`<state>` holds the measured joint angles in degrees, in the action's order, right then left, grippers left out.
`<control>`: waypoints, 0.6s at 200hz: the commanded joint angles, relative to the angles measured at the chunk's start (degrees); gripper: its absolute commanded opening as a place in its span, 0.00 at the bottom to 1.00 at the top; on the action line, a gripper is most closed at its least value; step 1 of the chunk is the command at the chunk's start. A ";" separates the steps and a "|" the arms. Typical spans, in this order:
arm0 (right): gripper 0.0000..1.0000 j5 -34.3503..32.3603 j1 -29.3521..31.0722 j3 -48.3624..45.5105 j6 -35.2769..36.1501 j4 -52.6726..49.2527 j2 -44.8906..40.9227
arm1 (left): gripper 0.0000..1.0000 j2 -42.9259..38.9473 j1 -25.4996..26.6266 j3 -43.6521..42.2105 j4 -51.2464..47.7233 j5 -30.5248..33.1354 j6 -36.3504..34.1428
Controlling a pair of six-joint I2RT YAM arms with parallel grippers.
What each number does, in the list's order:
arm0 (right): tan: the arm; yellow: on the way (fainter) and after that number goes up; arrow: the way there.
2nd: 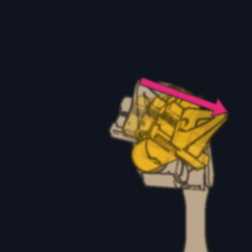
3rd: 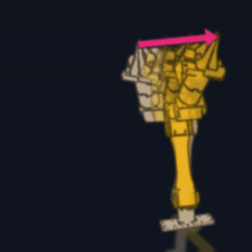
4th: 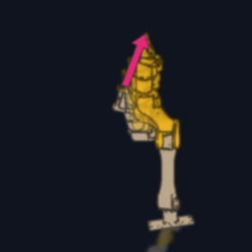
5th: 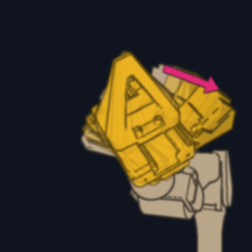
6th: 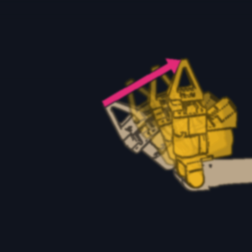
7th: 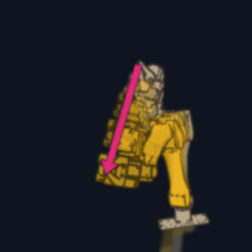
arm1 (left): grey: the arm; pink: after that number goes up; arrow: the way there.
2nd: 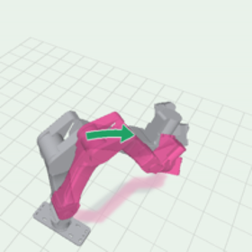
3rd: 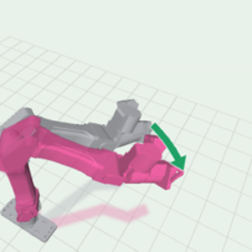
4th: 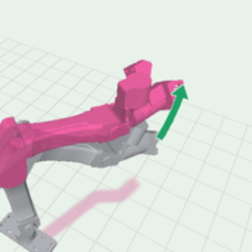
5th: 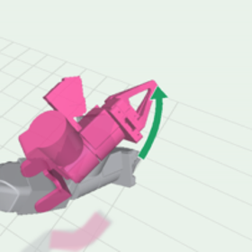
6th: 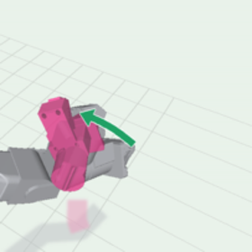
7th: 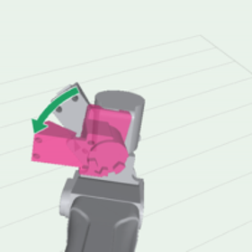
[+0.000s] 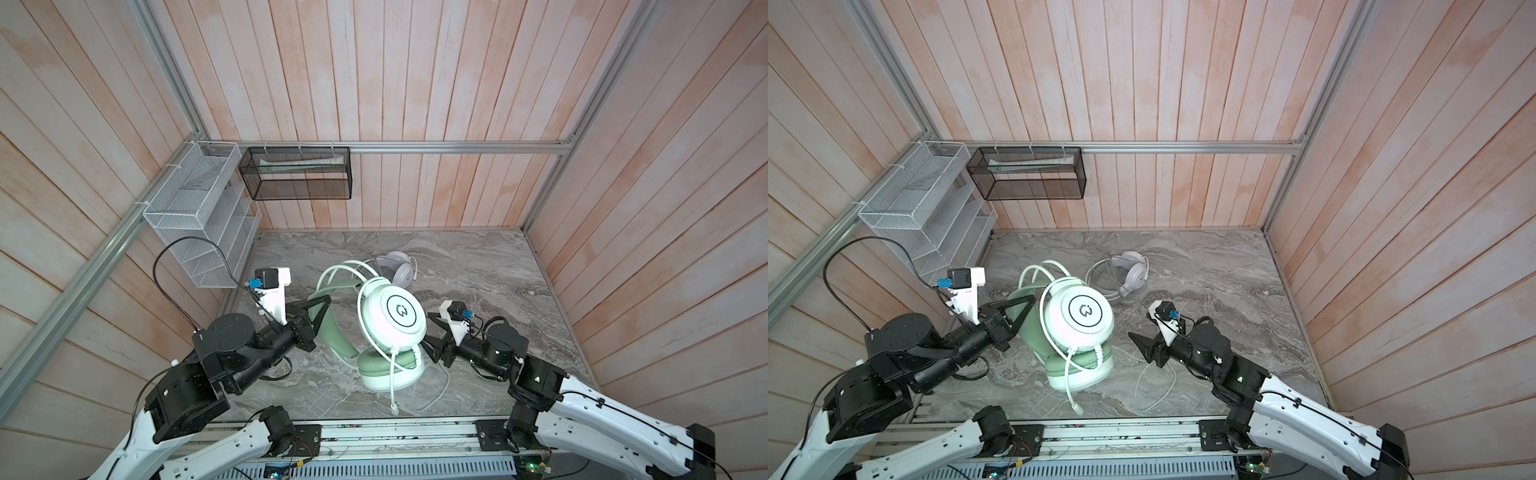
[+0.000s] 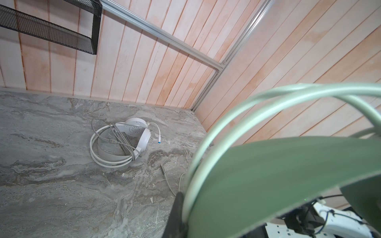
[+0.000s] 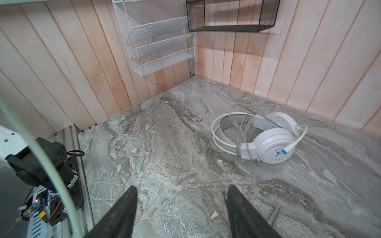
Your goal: Wrap the headphones
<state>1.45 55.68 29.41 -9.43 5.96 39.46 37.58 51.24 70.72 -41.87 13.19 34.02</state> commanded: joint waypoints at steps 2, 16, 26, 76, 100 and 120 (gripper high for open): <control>0.75 5.20 -0.22 -3.21 -4.86 8.73 -2.34 | 0.00 0.37 0.22 3.89 0.63 3.94 6.74; 0.82 8.15 -0.22 -4.81 -6.59 11.61 -3.22 | 0.00 0.97 0.18 4.77 -0.90 5.13 7.99; 0.82 9.63 -0.22 -6.28 -7.61 13.85 -3.66 | 0.00 1.46 0.18 5.41 -1.78 5.84 8.63; 0.83 6.63 -0.16 -12.45 -6.40 17.86 -2.07 | 0.00 3.55 0.18 9.25 -6.98 8.20 11.51; 0.87 11.45 -0.18 -13.96 -7.10 23.15 2.14 | 0.00 4.48 0.19 10.40 -8.73 8.32 12.49; 0.88 14.13 0.51 -14.09 -7.34 26.52 5.55 | 0.00 4.67 0.18 10.40 -8.93 8.56 12.98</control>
<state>11.00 55.68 15.59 -16.01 24.82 42.41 42.52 51.24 78.87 -52.53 20.69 43.40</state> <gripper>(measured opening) 0.873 0.084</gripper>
